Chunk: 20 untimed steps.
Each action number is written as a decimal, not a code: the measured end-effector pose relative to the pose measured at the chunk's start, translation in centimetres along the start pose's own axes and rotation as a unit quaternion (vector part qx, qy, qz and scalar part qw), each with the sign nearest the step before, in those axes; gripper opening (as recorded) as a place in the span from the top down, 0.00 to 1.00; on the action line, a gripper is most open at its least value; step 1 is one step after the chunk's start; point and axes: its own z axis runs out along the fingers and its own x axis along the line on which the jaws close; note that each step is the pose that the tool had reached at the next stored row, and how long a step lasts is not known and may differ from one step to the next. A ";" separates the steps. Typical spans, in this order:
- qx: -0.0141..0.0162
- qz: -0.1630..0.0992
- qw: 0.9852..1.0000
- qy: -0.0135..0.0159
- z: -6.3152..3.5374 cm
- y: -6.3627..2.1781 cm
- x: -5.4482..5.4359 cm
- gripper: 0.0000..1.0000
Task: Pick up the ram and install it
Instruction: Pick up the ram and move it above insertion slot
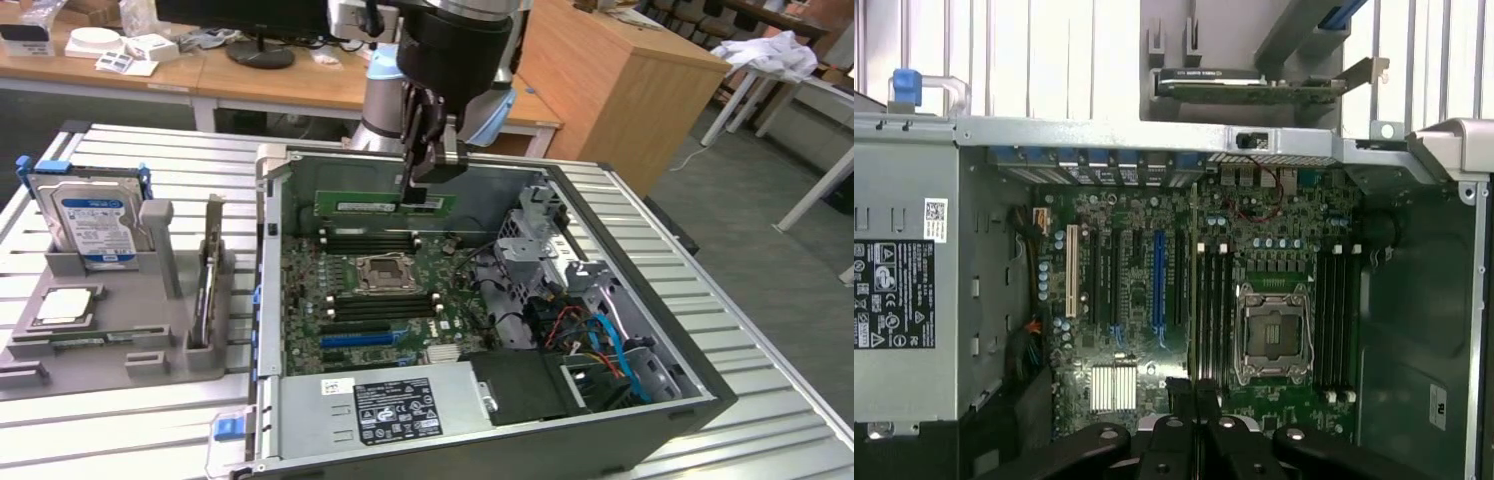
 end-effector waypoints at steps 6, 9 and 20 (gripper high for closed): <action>0.000 0.000 1.000 0.000 0.02 -1.62 0.0 0.89; 0.000 0.000 1.000 0.000 0.02 -2.24 0.0 0.89; 0.000 0.000 1.000 0.000 0.12 -2.31 -0.6 0.89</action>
